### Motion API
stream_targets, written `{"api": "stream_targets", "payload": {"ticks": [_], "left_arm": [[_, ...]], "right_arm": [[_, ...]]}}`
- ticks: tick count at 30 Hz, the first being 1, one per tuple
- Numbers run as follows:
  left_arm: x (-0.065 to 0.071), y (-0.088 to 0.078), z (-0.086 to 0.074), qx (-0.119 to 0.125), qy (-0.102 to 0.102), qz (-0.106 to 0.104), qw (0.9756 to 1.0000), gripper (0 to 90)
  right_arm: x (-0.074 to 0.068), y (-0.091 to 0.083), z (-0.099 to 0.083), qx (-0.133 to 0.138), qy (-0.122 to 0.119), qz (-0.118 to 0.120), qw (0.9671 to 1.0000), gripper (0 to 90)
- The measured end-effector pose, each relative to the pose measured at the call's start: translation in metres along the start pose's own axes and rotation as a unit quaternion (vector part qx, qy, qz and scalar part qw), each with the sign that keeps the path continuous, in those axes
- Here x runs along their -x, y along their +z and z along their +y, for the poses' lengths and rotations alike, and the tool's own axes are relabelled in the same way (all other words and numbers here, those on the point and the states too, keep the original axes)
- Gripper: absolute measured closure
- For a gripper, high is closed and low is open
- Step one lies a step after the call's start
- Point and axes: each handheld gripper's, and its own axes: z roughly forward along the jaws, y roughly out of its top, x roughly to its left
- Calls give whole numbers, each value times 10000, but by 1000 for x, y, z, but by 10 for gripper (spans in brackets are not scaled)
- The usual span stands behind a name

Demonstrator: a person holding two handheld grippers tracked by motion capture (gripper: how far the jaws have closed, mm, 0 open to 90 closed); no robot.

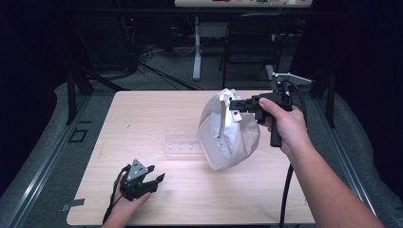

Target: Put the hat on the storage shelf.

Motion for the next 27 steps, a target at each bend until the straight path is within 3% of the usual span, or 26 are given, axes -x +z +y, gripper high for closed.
{"api": "stream_targets", "payload": {"ticks": [20, 27], "left_arm": [[-1, 0, 1, -72, 14, -93, 9999, 477], [-1, 1, 1, -48, -15, -140, 9999, 478]], "right_arm": [[-4, 14, 30, 391, 165, -156, 9990, 818], [1, 22, 39, 599, 296, -228, 9975, 818]]}}
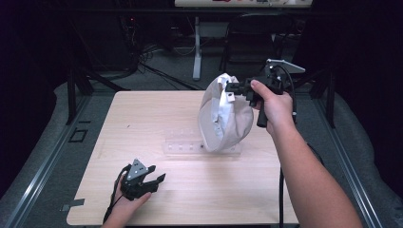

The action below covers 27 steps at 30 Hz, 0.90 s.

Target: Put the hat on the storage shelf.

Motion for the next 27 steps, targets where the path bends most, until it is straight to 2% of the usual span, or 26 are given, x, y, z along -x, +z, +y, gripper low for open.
{"api": "stream_targets", "payload": {"ticks": [6, 7, 8, 9, 10, 12, 13, 15, 16, 19, 23, 26, 27], "left_arm": [[1, 0, 0, -16, 22, -13, 10000, 477], [3, 1, 1, 6, -82, -119, 9999, 477], [3, 1, 1, 6, -82, -119, 9999, 478], [4, 2, 3, 39, -169, -273, 9995, 478], [6, 2, 6, 48, -167, -379, 9991, 478], [12, 2, 12, 132, -140, -435, 9989, 477], [15, 2, 14, 152, -131, -485, 9986, 477], [20, 5, 20, 180, -76, -533, 9984, 473], [25, 10, 26, 157, 21, -480, 9987, 469], [28, 15, 31, 168, 101, -487, 9986, 468], [43, 29, 49, 184, 464, -269, 9984, 470], [54, 41, 65, 248, 571, -291, 9976, 473], [54, 41, 65, 248, 571, -291, 9976, 474]], "right_arm": [[3, 4, 4, 123, 71, -52, 9999, 818], [4, 5, 4, 145, 68, -92, 9998, 818], [4, 5, 4, 145, 68, -92, 9998, 818], [4, 5, 4, 168, 59, -119, 9998, 818], [5, 6, 4, 169, 42, -148, 9997, 818], [7, 6, 5, 176, 61, -222, 9996, 818], [10, 7, 5, 241, 126, -178, 9995, 818], [13, 7, 5, 256, 143, -154, 9995, 817], [13, 7, 5, 265, 150, -152, 9994, 817], [14, 7, 5, 270, 175, -133, 9994, 818], [13, 9, 5, 262, 151, -149, 9994, 818], [14, 12, 5, 257, 161, -201, 9993, 817], [14, 12, 5, 257, 161, -201, 9993, 817]]}}
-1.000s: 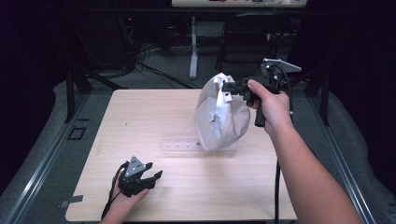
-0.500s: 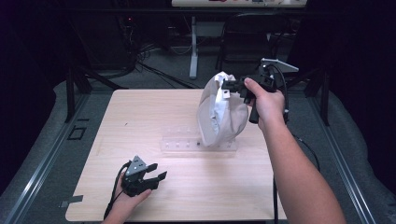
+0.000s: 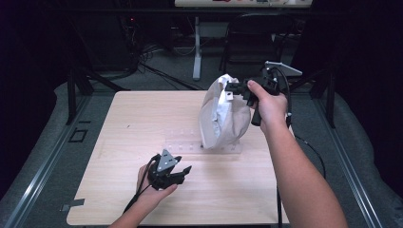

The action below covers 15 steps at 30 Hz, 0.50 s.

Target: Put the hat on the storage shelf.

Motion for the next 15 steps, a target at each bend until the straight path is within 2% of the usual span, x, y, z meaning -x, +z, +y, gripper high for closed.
{"api": "stream_targets", "payload": {"ticks": [6, 10, 15], "left_arm": [[7, 19, 21, 199, -7, 63, 9998, 492], [9, 25, 26, 185, 15, 94, 9998, 553], [16, 33, 34, 213, 105, 177, 9996, 571]], "right_arm": [[0, 3, -2, -28, -19, 14, 10000, 817], [0, 5, -3, -11, -6, 32, 10000, 817], [-1, 6, -4, -28, -26, 29, 10000, 816]]}}
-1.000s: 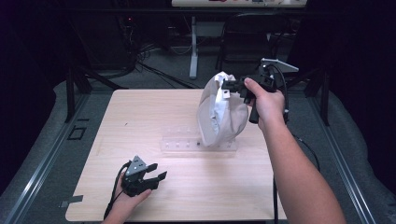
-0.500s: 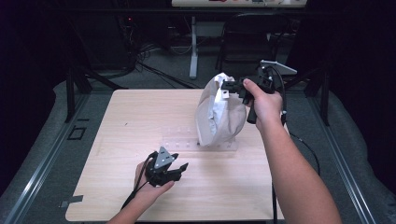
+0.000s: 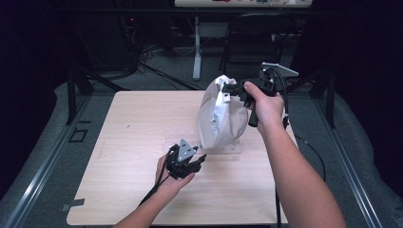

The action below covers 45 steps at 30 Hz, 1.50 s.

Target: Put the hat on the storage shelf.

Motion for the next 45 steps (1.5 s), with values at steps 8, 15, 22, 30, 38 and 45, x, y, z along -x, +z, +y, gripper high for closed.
{"api": "stream_targets", "payload": {"ticks": [8, 15, 22, 30, 38, 45], "left_arm": [[6, 10, 11, -12, 19, 62, 10000, 585], [11, 20, 16, -138, 109, 156, 9997, 594], [8, 20, 16, -235, 142, 324, 9991, 721], [-2, 12, 12, -153, -1, 231, 9996, 789], [-14, 10, 8, -97, -263, -37, 9996, 796], [-21, 10, 3, -69, -551, -170, 9983, 806]], "right_arm": [[-2, 1, -1, -32, -49, 6, 10000, 816], [-3, 2, -2, -51, -68, 16, 10000, 816], [-4, 3, -4, -95, -93, 21, 9999, 816], [-12, 5, -8, -168, -180, 32, 9997, 813], [-16, 11, -11, -245, -261, 14, 9994, 812], [-13, 18, -12, -324, -254, 27, 9991, 812]]}}
